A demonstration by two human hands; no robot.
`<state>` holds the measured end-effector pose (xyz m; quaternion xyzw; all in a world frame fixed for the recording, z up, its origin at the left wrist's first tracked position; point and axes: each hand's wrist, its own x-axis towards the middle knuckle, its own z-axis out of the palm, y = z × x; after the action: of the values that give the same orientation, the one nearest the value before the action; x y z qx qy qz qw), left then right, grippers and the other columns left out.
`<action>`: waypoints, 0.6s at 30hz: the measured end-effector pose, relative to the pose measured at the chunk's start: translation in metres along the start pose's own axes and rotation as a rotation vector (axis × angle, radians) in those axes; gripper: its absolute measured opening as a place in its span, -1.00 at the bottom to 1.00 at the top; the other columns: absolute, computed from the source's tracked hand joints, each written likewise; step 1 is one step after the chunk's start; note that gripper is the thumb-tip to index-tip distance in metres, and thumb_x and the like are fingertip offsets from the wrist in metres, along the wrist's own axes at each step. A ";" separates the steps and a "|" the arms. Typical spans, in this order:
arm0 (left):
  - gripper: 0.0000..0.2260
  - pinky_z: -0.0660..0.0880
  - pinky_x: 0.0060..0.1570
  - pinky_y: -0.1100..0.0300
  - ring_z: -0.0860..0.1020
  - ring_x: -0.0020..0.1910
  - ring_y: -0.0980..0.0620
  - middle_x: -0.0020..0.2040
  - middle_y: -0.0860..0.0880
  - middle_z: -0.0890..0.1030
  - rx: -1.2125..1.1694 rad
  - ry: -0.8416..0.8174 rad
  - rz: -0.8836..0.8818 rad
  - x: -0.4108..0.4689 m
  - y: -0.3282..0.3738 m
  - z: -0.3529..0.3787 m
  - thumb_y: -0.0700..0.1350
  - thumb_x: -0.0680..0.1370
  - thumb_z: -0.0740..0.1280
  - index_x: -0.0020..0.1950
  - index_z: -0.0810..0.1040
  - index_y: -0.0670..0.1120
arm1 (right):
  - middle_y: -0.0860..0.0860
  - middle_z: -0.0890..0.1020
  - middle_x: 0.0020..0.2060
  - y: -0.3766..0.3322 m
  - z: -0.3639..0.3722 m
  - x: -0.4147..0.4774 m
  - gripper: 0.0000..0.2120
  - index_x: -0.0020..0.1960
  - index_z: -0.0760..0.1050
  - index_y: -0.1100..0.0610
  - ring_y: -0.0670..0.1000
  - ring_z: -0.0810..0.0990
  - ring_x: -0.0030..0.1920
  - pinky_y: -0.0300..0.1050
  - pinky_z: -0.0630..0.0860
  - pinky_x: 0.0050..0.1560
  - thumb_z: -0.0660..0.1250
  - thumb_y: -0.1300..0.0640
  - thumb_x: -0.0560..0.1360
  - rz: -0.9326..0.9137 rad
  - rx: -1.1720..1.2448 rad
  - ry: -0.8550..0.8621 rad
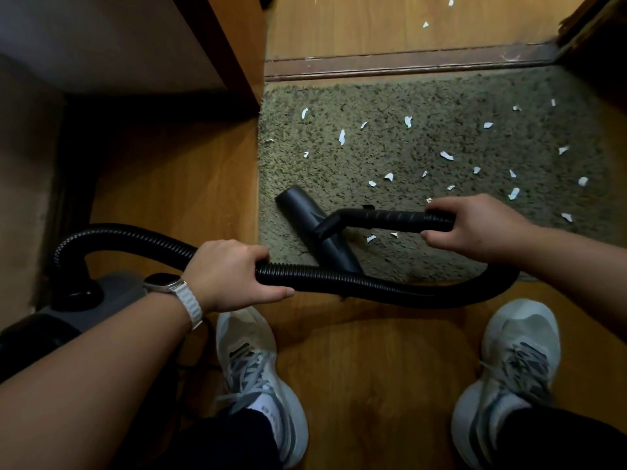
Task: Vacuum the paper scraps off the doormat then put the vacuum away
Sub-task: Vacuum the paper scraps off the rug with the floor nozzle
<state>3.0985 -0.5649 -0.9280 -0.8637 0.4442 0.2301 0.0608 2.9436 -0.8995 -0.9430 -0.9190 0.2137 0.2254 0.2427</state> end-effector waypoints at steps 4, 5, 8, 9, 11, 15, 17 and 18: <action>-0.32 0.49 -0.27 0.16 0.53 -0.33 0.14 -0.40 0.11 0.51 0.009 0.000 -0.014 0.000 0.003 0.000 0.61 0.23 -0.02 -0.19 0.52 0.08 | 0.00 0.65 -0.17 0.009 -0.002 0.002 -0.70 0.09 0.57 -0.08 0.05 0.59 -0.17 -0.03 0.57 -0.08 0.42 -0.16 0.42 0.075 0.096 0.054; -0.32 0.49 -0.28 0.16 0.52 -0.35 0.15 -0.40 0.11 0.51 0.007 -0.004 -0.015 0.000 0.003 0.000 0.61 0.23 -0.03 -0.19 0.52 0.08 | 0.01 0.65 -0.17 0.008 -0.002 0.003 -0.71 0.09 0.57 -0.08 0.05 0.59 -0.17 -0.03 0.57 -0.08 0.42 -0.16 0.43 0.075 0.115 0.062; -0.33 0.48 -0.31 0.18 0.49 -0.38 0.19 -0.41 0.11 0.51 0.001 -0.020 -0.013 -0.001 0.002 -0.001 0.61 0.24 -0.03 -0.21 0.50 0.08 | 0.03 0.66 -0.14 -0.004 0.002 0.008 -0.70 0.12 0.57 -0.09 0.06 0.60 -0.15 -0.03 0.56 -0.06 0.42 -0.15 0.44 0.063 0.163 0.065; -0.34 0.48 -0.31 0.18 0.48 -0.38 0.20 -0.40 0.11 0.51 0.005 -0.022 -0.009 -0.002 0.001 -0.001 0.61 0.25 -0.01 -0.21 0.50 0.08 | 0.01 0.66 -0.12 -0.010 0.005 0.010 -0.70 0.12 0.56 -0.10 0.07 0.61 -0.13 -0.02 0.57 -0.04 0.42 -0.17 0.43 0.052 0.157 0.064; -0.36 0.48 -0.33 0.19 0.47 -0.39 0.21 -0.41 0.12 0.49 0.023 -0.029 -0.001 -0.002 0.000 0.000 0.60 0.26 0.00 -0.22 0.48 0.08 | -0.02 0.65 -0.13 -0.025 0.016 0.015 -0.68 0.11 0.54 -0.11 0.07 0.60 -0.12 -0.03 0.57 -0.06 0.39 -0.21 0.42 0.016 0.125 0.046; -0.38 0.46 -0.34 0.22 0.47 -0.40 0.21 -0.42 0.12 0.49 0.054 -0.047 0.006 -0.004 0.000 0.002 0.60 0.27 0.02 -0.24 0.47 0.09 | -0.03 0.57 -0.22 -0.047 0.040 0.016 -0.71 0.04 0.45 -0.06 0.10 0.57 -0.16 -0.10 0.44 -0.26 0.33 -0.23 0.46 -0.048 0.009 -0.012; -0.42 0.47 -0.33 0.21 0.48 -0.39 0.21 -0.41 0.12 0.49 0.058 -0.061 0.003 -0.004 0.000 0.001 0.58 0.30 0.08 -0.24 0.47 0.08 | -0.02 0.57 -0.21 -0.045 0.044 0.014 -0.70 0.06 0.45 -0.07 0.10 0.56 -0.17 -0.10 0.42 -0.27 0.33 -0.24 0.47 -0.026 0.006 -0.012; -0.43 0.48 -0.32 0.20 0.48 -0.39 0.20 -0.41 0.11 0.50 0.057 -0.065 -0.001 -0.004 0.001 0.000 0.57 0.32 0.11 -0.24 0.48 0.08 | -0.02 0.58 -0.20 -0.042 0.043 0.013 -0.70 0.06 0.46 -0.07 0.09 0.56 -0.17 -0.10 0.43 -0.27 0.34 -0.24 0.46 -0.008 0.025 -0.006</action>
<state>3.0960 -0.5626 -0.9258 -0.8540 0.4479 0.2451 0.1000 2.9621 -0.8472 -0.9686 -0.9160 0.2123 0.2246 0.2557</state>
